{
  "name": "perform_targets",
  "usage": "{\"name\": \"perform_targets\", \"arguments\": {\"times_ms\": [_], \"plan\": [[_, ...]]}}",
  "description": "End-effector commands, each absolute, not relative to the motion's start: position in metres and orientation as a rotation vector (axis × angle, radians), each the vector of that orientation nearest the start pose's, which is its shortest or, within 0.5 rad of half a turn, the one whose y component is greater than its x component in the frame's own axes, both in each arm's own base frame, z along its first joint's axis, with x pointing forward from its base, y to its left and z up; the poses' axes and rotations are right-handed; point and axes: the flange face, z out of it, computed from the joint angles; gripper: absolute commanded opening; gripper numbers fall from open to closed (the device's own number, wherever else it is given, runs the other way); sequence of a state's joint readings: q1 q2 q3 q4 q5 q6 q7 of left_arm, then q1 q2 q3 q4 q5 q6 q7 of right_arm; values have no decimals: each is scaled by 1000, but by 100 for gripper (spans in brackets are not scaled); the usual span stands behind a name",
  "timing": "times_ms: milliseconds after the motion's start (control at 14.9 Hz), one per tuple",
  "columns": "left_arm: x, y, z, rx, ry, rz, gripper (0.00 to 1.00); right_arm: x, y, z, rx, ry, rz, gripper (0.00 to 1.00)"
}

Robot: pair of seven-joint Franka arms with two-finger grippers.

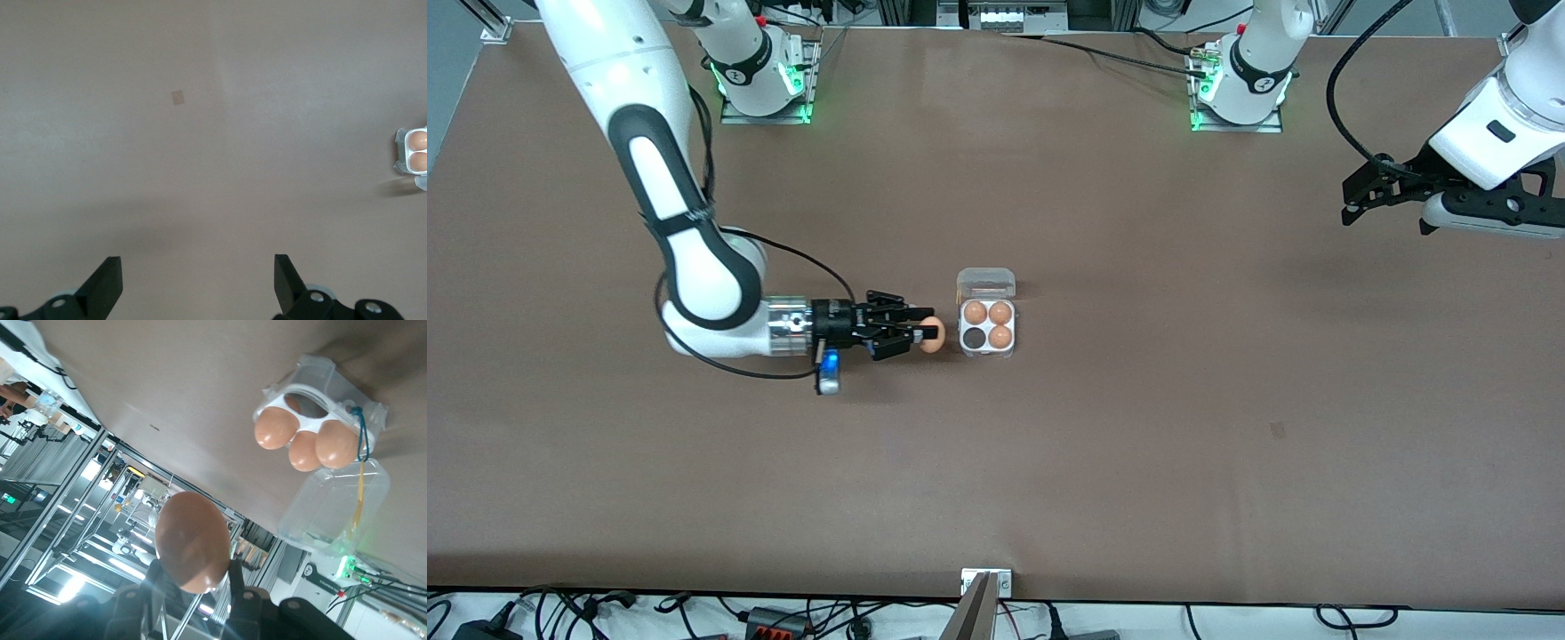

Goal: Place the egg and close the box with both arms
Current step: 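Carry the egg to the egg box with the right gripper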

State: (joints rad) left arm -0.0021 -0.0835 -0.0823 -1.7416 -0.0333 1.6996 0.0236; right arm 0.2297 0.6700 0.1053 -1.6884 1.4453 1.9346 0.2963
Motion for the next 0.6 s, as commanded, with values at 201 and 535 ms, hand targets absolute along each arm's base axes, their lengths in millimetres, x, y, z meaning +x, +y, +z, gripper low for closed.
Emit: {"name": "perform_targets", "arguments": {"times_ms": [201,535], "plan": [[538,-49,606,-3154,190,-55,100,592,323,185,-1640,938,944,11],[538,-49,606,-3154,190,-55,100,578,318,151,-1599,1017,953,11]]}}
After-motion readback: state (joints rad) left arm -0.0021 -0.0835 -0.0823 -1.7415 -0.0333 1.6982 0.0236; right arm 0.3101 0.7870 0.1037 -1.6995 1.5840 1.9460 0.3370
